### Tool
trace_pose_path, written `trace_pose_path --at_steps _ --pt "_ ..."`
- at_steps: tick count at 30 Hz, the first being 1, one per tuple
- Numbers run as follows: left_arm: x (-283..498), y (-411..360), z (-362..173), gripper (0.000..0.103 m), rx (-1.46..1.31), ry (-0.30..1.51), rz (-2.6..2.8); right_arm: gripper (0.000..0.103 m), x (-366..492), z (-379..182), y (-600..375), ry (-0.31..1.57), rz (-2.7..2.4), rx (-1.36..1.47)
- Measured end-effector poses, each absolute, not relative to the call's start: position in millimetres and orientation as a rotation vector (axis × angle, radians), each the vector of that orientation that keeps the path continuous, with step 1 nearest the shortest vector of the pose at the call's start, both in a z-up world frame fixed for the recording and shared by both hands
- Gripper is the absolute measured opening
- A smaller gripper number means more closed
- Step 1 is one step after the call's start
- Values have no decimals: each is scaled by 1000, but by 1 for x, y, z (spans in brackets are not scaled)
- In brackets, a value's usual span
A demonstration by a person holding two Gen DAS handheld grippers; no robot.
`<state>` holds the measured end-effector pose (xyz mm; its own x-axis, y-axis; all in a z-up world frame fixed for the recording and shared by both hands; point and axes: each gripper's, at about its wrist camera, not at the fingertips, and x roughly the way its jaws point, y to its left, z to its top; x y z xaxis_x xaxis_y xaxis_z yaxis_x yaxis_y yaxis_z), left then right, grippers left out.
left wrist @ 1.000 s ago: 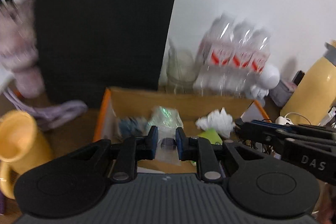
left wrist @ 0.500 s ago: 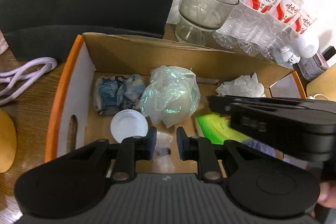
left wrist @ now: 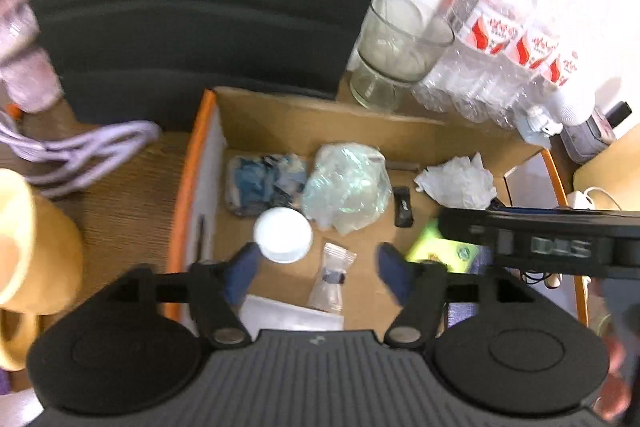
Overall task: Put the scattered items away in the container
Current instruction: 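Open both grippers over the box to drop the held items, then withdraw both tools from the box toward the desk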
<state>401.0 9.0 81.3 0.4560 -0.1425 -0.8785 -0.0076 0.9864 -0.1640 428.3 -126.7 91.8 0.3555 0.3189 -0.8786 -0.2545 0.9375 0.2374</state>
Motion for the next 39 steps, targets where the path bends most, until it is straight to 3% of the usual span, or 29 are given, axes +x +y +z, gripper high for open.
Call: trace_pose_path --at_steps 5,8,16,23,31,39 --pt "381 2 116 90 -95 1049 -31 76 406 137 -144 1109 323 3" --pt "361 -4 143 99 -24 961 24 77 395 160 -158 1085 307 -19" --pt "306 -24 189 103 24 748 75 88 346 203 -177 924 322 -14" --pt "240 -44 172 102 57 437 50 87 281 188 -186 624 346 -32" --pt "179 -42 145 102 9 252 -4 88 216 161 -209 404 374 62" --pt "51 -36 82 103 6 257 -82 89 89 90 -246 325 330 55"
